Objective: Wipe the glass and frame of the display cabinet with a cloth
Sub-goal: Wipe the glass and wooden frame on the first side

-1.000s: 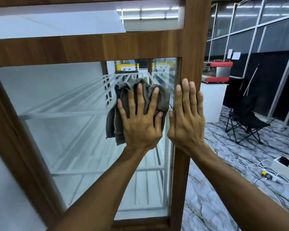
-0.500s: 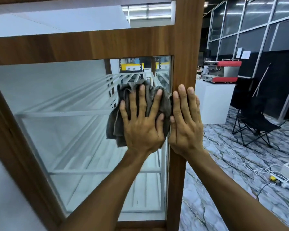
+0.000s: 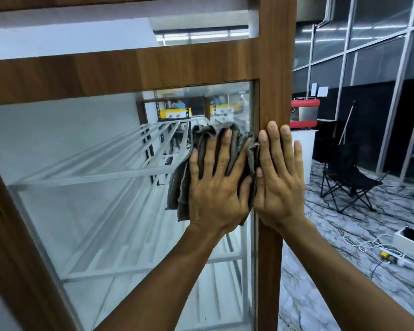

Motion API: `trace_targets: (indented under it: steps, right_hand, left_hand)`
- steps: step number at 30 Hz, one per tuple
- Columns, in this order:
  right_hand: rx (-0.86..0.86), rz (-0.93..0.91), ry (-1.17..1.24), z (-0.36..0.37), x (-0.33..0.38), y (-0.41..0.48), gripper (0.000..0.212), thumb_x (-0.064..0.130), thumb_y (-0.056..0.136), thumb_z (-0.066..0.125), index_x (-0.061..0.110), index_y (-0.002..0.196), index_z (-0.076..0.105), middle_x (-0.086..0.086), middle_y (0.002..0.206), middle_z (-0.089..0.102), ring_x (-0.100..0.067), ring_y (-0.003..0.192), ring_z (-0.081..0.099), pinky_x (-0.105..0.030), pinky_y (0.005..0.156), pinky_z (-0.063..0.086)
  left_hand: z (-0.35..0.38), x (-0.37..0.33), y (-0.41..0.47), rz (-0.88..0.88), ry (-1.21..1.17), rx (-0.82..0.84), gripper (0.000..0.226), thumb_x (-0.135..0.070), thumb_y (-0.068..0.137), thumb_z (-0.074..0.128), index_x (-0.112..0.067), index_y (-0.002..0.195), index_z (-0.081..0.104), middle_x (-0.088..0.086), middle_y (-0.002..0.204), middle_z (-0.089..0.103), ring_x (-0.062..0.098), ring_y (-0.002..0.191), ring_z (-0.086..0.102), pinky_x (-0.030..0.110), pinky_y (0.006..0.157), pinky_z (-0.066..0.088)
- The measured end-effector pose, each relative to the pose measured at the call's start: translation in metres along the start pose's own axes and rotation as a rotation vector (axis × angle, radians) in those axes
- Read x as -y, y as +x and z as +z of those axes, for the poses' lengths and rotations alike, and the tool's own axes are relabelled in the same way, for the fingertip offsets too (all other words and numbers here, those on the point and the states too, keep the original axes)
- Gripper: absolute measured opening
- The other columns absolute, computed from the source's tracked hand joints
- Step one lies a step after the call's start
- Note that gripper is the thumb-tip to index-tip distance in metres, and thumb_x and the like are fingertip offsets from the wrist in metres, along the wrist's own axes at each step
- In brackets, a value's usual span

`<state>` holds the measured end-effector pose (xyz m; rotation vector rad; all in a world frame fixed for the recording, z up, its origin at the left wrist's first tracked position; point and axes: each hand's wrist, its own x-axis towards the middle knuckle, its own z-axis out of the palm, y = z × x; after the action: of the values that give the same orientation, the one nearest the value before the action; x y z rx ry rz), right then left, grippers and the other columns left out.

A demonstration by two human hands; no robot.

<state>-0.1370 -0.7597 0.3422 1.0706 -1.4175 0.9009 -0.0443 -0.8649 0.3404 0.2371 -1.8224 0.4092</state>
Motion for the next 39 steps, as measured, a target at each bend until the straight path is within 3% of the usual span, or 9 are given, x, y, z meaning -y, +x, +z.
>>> trace_targets:
  steps: [5,11,17,23,27,35,39]
  right_hand:
    - [-0.027,0.088,-0.121,0.012,0.025,-0.002,0.065,0.021,0.102,0.032,-0.003,0.160,0.015,-0.013,0.170,0.005,-0.030,0.159,0.003,-0.062,0.126,-0.001]
    - [-0.070,-0.024,-0.172,0.015,0.011,-0.007,0.063,0.021,0.104,0.035,-0.002,0.160,0.017,-0.017,0.170,0.010,-0.027,0.158,0.003,-0.062,0.127,0.008]
    - [-0.020,0.015,-0.258,0.017,0.017,-0.011,0.073,0.024,0.100,0.040,0.001,0.163,0.010,-0.021,0.171,0.002,-0.034,0.159,0.000,-0.064,0.125,0.000]
    - [0.043,-0.181,-0.170,0.058,0.078,-0.022,0.068,0.033,0.101,0.024,0.008,0.163,0.017,-0.018,0.171,0.001,-0.028,0.160,-0.005,-0.053,0.128,-0.003]
    - [0.051,-0.137,-0.110,0.089,0.130,-0.021,0.068,0.037,0.103,0.022,0.008,0.163,0.011,-0.016,0.171,0.000,-0.025,0.159,-0.007,-0.050,0.127,-0.012]
    - [0.108,-0.118,-0.173,0.120,0.179,-0.052,0.071,0.047,0.100,0.016,0.020,0.163,-0.002,-0.012,0.170,-0.015,-0.028,0.157,-0.019,-0.060,0.123,-0.017]
    - [0.098,-0.169,-0.203,0.132,0.188,-0.078,0.070,0.049,0.100,0.013,0.022,0.164,0.000,-0.014,0.170,-0.014,-0.029,0.158,-0.017,-0.062,0.123,-0.013]
  left_hand:
    - [-0.004,0.013,-0.007,-0.016,0.056,-0.015,0.064,-0.043,0.105,0.044,-0.027,0.164,0.025,0.009,0.173,0.016,0.029,0.162,0.008,0.055,0.130,-0.002]
    - [-0.005,0.028,-0.011,-0.035,0.099,-0.092,0.067,-0.048,0.104,0.044,-0.028,0.165,0.026,0.010,0.174,0.013,0.029,0.162,0.006,0.057,0.130,0.001]
    - [-0.013,0.068,-0.023,-0.089,0.134,-0.130,0.069,-0.050,0.104,0.037,-0.029,0.167,0.020,0.009,0.175,0.009,0.030,0.162,0.004,0.058,0.129,0.000]
    - [-0.024,0.109,-0.047,-0.106,0.147,-0.163,0.070,-0.052,0.102,0.031,-0.031,0.167,0.016,0.007,0.176,0.006,0.027,0.163,-0.001,0.054,0.129,-0.003]
    - [-0.035,0.142,-0.065,-0.139,0.142,-0.172,0.069,-0.054,0.102,0.025,-0.034,0.167,0.011,0.005,0.176,0.002,0.023,0.162,-0.006,0.052,0.129,-0.007]
    - [-0.070,0.232,-0.110,-0.225,0.179,-0.149,0.072,-0.062,0.097,0.014,-0.040,0.165,0.004,0.000,0.176,-0.003,0.020,0.162,-0.009,0.047,0.128,-0.014]
    - [-0.082,0.263,-0.137,-0.259,0.144,-0.189,0.070,-0.056,0.101,0.024,-0.036,0.166,0.013,0.002,0.176,0.004,0.020,0.162,-0.003,0.045,0.131,-0.007]
